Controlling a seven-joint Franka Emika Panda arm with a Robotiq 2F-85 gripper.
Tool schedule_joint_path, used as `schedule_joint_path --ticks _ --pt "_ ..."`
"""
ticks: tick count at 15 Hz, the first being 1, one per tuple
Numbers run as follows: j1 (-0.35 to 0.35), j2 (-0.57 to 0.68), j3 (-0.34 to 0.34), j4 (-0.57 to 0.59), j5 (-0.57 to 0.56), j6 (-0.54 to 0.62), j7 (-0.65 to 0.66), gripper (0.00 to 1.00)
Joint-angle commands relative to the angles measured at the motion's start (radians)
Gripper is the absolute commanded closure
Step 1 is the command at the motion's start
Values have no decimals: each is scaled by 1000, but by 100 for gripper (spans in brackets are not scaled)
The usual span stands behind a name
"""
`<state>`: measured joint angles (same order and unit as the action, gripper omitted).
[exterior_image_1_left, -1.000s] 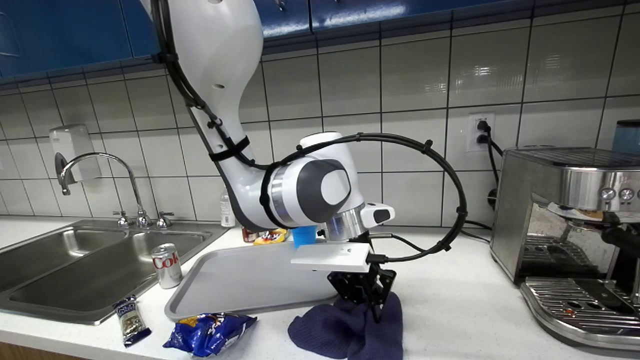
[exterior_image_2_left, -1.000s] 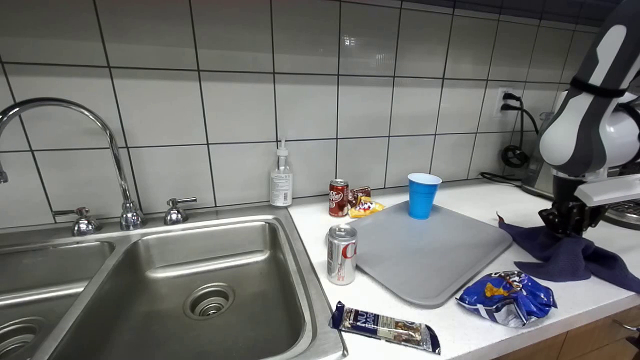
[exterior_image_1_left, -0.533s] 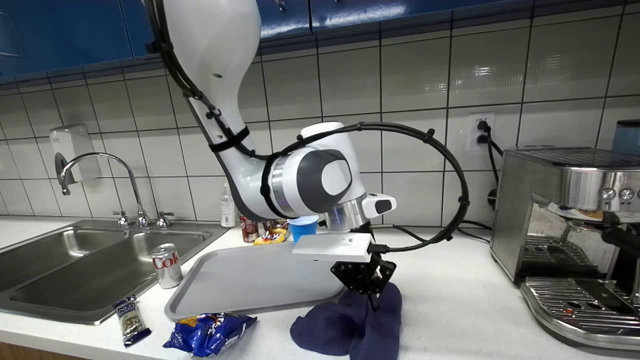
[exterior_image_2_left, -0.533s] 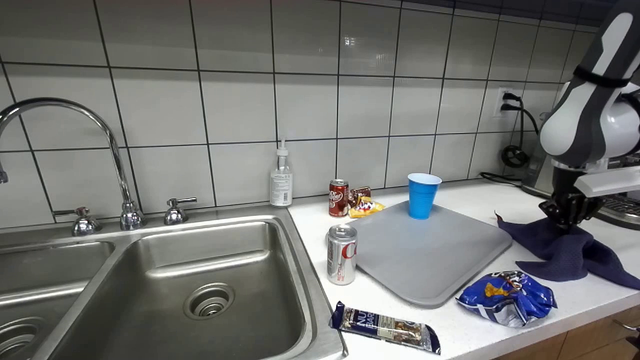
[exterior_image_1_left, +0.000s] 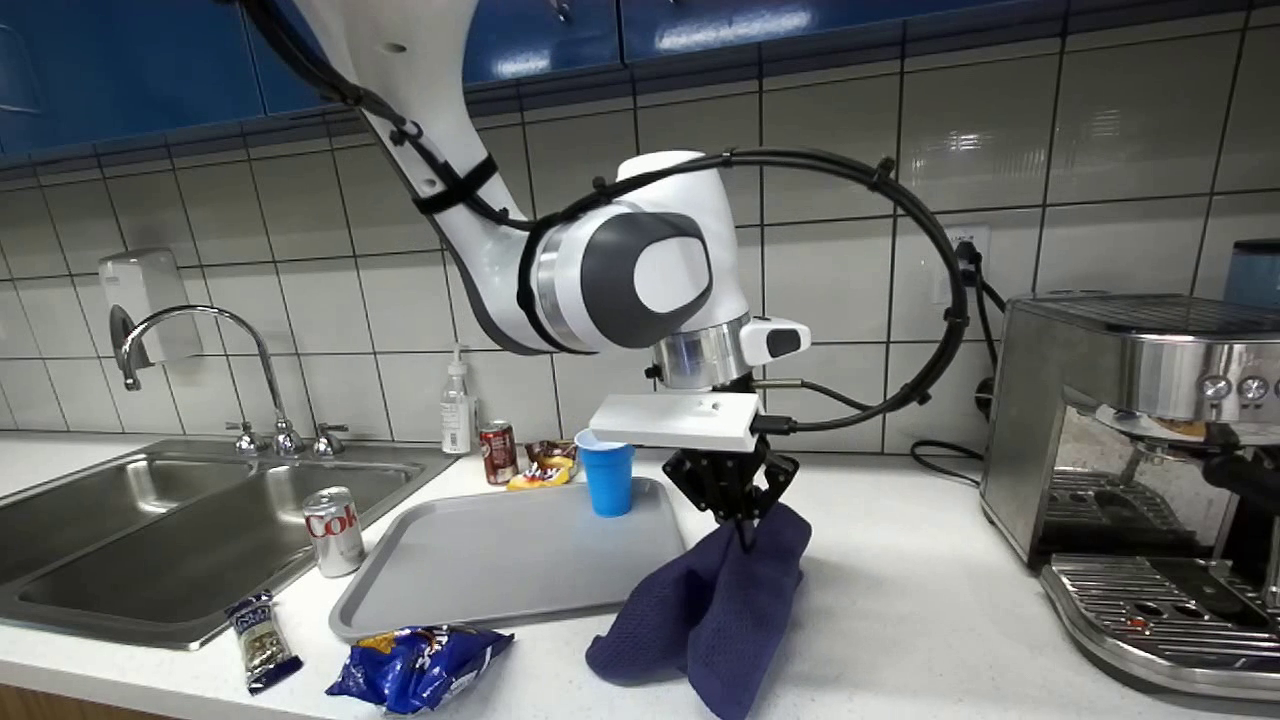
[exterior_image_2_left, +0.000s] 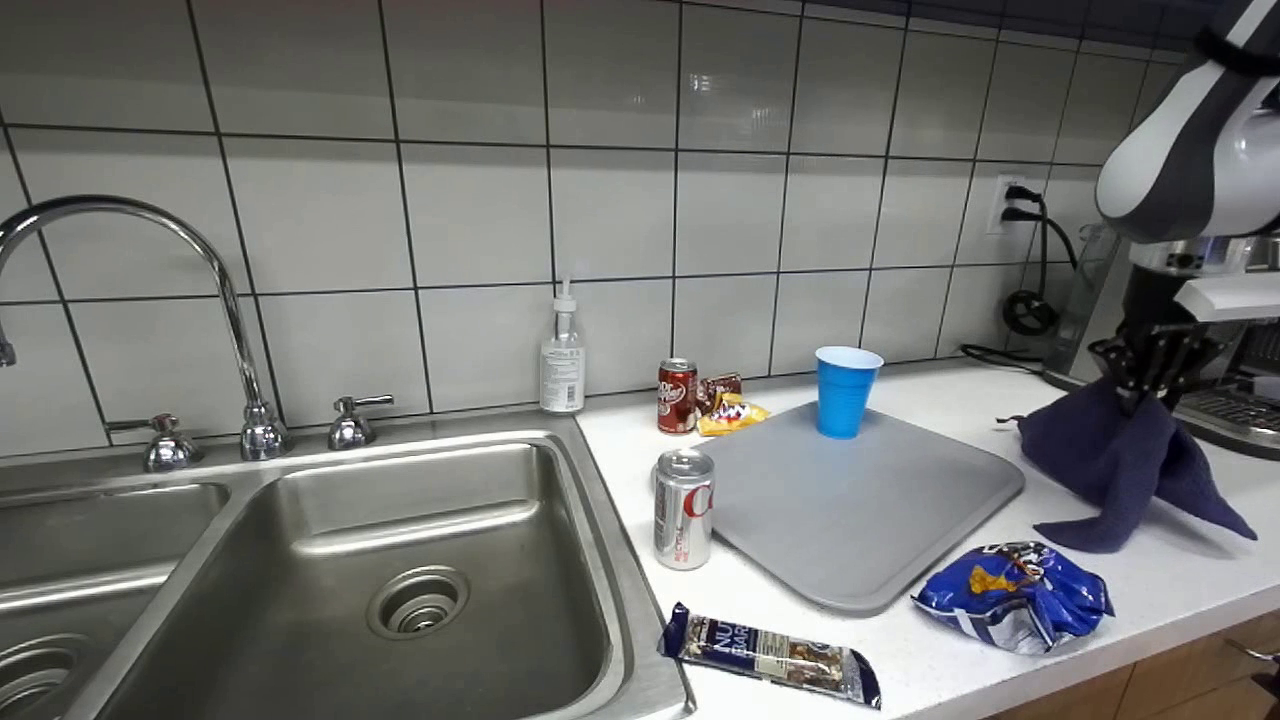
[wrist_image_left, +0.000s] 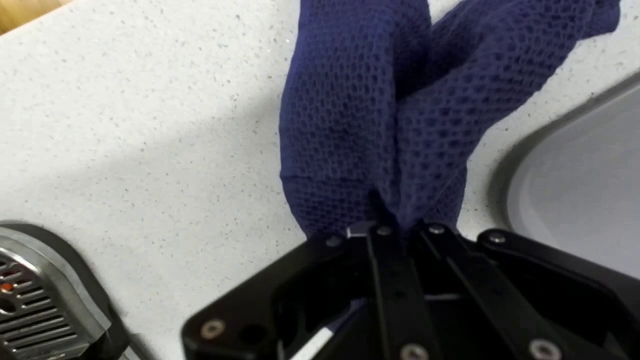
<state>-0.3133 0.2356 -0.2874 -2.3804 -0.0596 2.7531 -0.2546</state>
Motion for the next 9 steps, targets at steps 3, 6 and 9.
schedule_joint_path --ticks 3,6,9 --pt "-50 -117 47 -18 122 -90 -146 99" --pt "-43 -142 41 -15 172 -121 -196 99" --pt "-37 -164 36 -10 213 -141 -235 99"
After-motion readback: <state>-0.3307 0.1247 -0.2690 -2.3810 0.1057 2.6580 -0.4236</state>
